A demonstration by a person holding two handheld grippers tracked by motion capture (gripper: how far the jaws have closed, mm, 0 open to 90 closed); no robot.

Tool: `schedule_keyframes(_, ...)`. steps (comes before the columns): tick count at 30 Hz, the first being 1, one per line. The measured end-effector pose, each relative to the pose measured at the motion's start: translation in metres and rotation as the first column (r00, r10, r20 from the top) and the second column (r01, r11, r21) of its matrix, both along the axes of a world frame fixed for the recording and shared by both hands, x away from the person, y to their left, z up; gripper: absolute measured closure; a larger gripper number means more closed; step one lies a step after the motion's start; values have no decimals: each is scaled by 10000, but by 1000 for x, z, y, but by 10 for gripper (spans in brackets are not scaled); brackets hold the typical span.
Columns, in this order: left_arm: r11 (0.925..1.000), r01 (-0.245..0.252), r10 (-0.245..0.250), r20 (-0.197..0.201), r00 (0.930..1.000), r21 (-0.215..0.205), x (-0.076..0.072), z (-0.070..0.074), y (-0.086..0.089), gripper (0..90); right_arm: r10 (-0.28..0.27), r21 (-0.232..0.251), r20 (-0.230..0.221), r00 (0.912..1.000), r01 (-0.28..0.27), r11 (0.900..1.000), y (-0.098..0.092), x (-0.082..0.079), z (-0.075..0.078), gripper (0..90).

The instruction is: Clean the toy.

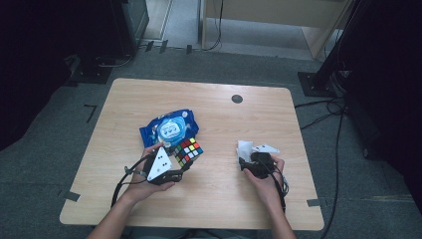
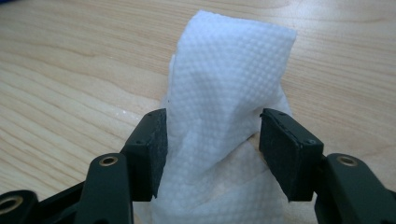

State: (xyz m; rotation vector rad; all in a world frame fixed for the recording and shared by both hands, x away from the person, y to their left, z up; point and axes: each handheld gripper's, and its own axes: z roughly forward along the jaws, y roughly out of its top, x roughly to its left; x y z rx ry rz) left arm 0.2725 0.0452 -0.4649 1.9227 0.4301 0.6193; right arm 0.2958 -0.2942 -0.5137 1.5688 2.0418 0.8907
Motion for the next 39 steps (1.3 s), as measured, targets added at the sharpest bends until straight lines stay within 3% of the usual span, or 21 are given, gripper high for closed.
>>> schedule_keyframes(1, 10000, 15, -15, 2, 10000, 5, 0, 0, 0, 343, 50, -127, 92, 9999, -49, 9999, 1, -1, -1, 485)
schedule_keyframes(4, 10000, 87, -87, -1, 10000, 22, -1, 0, -1, 343, 115, 51, 253, 9996, -116, 9999, 0, -2, -1, 694)
schedule_keyframes(7, 9999, 138, -138, -16, 9999, -32, -2, -1, -2, 343, 59, 606, 246, 9997, -73, 9981, -5, -2, -2, 866)
schedule_keyframes(10, 9998, 196, -196, -7, 9998, 24, -2, -2, -4, 343, -105, 1154, 570, 9983, 39, 9933, -7, -5, 7, 889)
schedule_keyframes(14, 9995, 288, -287, -56, 9996, 102, -3, -4, -7, 343, 261, 1902, 1736, 9845, -595, 9799, -1, -16, 34, 893)
schedule_keyframes(17, 9993, 347, -346, -80, 9994, 153, -4, -6, -10, 343, 900, 2342, 2562, 9624, -1522, 9602, 12, -27, 56, 892)
schedule_keyframes(19, 9990, 384, -382, -93, 9992, 224, -5, -6, -12, 343, 1441, 2402, 3251, 9346, -2290, 9433, 27, -37, 74, 892)
schedule_keyframes(21, 9986, 465, -462, -117, 9989, 240, -6, -8, -15, 343, 1871, 2618, 3633, 9127, -2927, 9197, 39, -46, 87, 891)
schedule_keyframes(22, 9980, 552, -549, -109, 9984, 312, -8, -8, -17, 343, 2130, 2661, 3856, 8978, -3292, 9060, 46, -51, 94, 890)
schedule_keyframes(23, 9976, 614, -611, -104, 9981, 324, -9, -9, -19, 343, 2437, 2709, 4141, 8770, -3743, 8868, 56, -57, 101, 889)
schedule_keyframes(24, 9973, 667, -664, -97, 9977, 299, -10, -9, -20, 343, 2661, 2661, 4300, 8627, -4028, 8758, 63, -62, 105, 888)
schedule_keyframes(26, 9964, 820, -818, -104, 9966, 231, -13, -10, -24, 343, 3023, 2525, 4474, 8417, -4431, 8602, 76, -68, 110, 888)
schedule_keyframes(27, 9957, 892, -890, -73, 9960, 251, -14, -10, -25, 343, 3136, 2482, 4501, 8361, -4545, 8555, 80, -70, 110, 887)
schedule_keyframes(30, 9948, 1000, -1001, 49, 9950, 182, -18, -8, -27, 343, 3460, 2528, 4347, 8315, -4814, 8393, 91, -72, 106, 886)
schedule_keyframes(32, 9945, 1034, -1035, 60, 9946, 174, -19, -6, -27, 344, 3511, 2470, 4217, 8360, -4784, 8427, 94, -69, 99, 885)
schedule_keyframes(34, 9942, 1058, -1060, 86, 9943, 209, -19, -6, -26, 344, 3398, 2677, 4213, 8409, -4733, 8392, 92, -67, 94, 883)
schedule_keyframes(36, 9940, 1082, -1083, 53, 9941, 132, -18, -6, -25, 344, 3283, 2561, 4132, 8494, -4543, 8532, 89, -64, 92, 882)
schedule_keyframes(39, 9944, 1046, -1047, 50, 9945, 162, -18, -6, -25, 344, 2810, 2488, 3939, 8751, -3958, 8840, 79, -56, 86, 882)
